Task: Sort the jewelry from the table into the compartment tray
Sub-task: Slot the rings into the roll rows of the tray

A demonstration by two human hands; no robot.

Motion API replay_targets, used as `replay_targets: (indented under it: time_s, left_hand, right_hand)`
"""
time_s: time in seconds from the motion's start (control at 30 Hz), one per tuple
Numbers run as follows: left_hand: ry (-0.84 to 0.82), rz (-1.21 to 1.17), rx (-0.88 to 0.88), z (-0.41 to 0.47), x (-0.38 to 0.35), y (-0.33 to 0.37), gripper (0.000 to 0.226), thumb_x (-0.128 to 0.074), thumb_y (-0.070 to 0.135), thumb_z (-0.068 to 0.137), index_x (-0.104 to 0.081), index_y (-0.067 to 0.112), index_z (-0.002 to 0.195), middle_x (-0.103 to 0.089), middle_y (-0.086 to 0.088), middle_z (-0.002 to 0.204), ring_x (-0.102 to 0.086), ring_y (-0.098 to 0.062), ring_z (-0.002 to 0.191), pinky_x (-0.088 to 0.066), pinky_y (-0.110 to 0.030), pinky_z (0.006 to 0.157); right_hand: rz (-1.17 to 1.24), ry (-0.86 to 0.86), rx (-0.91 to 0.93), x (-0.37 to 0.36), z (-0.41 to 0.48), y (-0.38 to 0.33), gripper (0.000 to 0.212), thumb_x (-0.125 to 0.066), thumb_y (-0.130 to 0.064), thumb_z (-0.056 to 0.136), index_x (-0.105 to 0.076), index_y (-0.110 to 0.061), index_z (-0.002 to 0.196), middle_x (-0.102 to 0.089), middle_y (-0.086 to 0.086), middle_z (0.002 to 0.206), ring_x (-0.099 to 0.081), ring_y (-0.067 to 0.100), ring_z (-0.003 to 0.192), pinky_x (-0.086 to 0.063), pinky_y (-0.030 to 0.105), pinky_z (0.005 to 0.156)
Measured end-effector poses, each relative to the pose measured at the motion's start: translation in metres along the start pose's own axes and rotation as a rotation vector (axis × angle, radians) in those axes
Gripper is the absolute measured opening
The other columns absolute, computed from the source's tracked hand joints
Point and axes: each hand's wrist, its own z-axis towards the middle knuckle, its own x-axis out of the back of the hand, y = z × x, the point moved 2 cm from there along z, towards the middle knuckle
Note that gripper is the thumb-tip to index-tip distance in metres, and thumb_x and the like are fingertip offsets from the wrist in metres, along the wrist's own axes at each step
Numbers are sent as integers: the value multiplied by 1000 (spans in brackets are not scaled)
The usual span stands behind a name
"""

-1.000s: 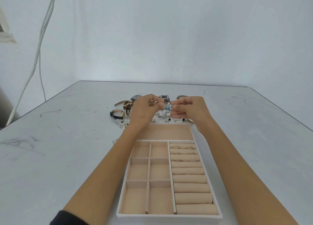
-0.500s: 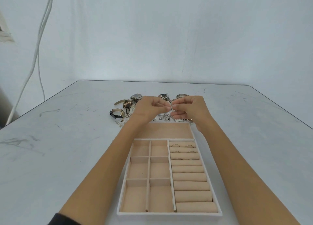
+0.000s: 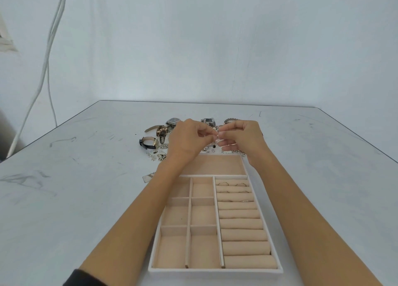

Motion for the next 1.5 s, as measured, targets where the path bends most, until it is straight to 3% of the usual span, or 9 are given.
replay_targets:
  time_s: [0.2, 0.4, 0.5, 0.77, 0.93, 1.03, 1.27, 1.37, 1.5]
  left_hand:
    - [17, -35, 12, 2, 3, -7, 6, -75, 27, 76, -74, 33, 78, -70, 14, 70, -64, -3, 70, -54, -31, 76]
    - [-9, 23, 73, 0, 3, -11, 5, -75, 29, 77, -75, 30, 81, -69, 15, 73, -65, -3, 76, -50, -25, 75]
    - [23, -33, 91, 1, 9, -9, 4, -77, 29, 76, -74, 32, 77, -66, 17, 68, -59, -3, 65, -47, -23, 68]
    - [41, -251, 89, -9, 33, 8, 11, -81, 15, 72, -76, 15, 82, -72, -9, 69, -68, -27, 66, -59, -38, 68]
    - [5, -327, 52, -30, 43, 20, 11, -79, 8, 74, -74, 6, 84, -70, -8, 68, -63, -9, 56, -55, -19, 60]
    - [2, -368, 38, -42, 45, 22, 12, -78, 7, 75, -75, 5, 87, -71, -9, 71, -68, -21, 65, -59, -26, 68]
    - [-40, -409, 10, -74, 43, 30, 10, -73, 1, 79, -73, 5, 88, -72, -11, 74, -66, -15, 66, -58, -24, 69]
    - [-50, -416, 21, -84, 44, 31, 11, -74, 1, 78, -74, 9, 86, -72, -8, 74, -66, -11, 62, -55, -19, 68]
    - [-40, -415, 28, -93, 45, 30, 11, -76, 3, 76, -75, 11, 85, -73, 0, 71, -66, -8, 64, -57, -22, 69]
  right_hand:
    - [-139, 15, -19, 4, -1, 5, 15, -68, 8, 76, -69, 5, 91, -67, 14, 71, -62, 13, 47, -53, 19, 49]
    - [-165, 65, 11, 9, 1, 5, 13, -66, 9, 78, -69, 6, 90, -65, 13, 67, -59, 13, 46, -54, 19, 49]
    - [-169, 70, 34, 10, 0, 1, 12, -66, 9, 79, -70, 7, 91, -65, 14, 68, -61, 16, 50, -57, 22, 53]
    - [-170, 42, 126, 22, -13, -23, 13, -67, 8, 80, -70, 7, 93, -68, 19, 75, -67, 23, 63, -61, 31, 68]
    - [-173, -5, 125, 32, -38, -30, 9, -66, 2, 83, -71, -1, 90, -69, 10, 78, -64, 18, 63, -56, 23, 55]
    - [-268, 5, 148, 35, -57, -28, 8, -68, -4, 83, -73, -10, 86, -67, 4, 74, -56, 12, 59, -45, 18, 46]
    - [-285, 10, 187, 33, -106, -12, 9, -69, -11, 83, -74, -19, 82, -65, -2, 75, -47, 13, 61, -38, 20, 57]
    - [-324, 12, 222, 33, -123, -5, 9, -70, -12, 83, -75, -20, 82, -67, -4, 75, -50, 10, 62, -39, 12, 58]
    - [-368, 20, 271, 38, -141, 2, 11, -71, -13, 82, -75, -23, 83, -67, -9, 75, -52, 1, 63, -39, 7, 60]
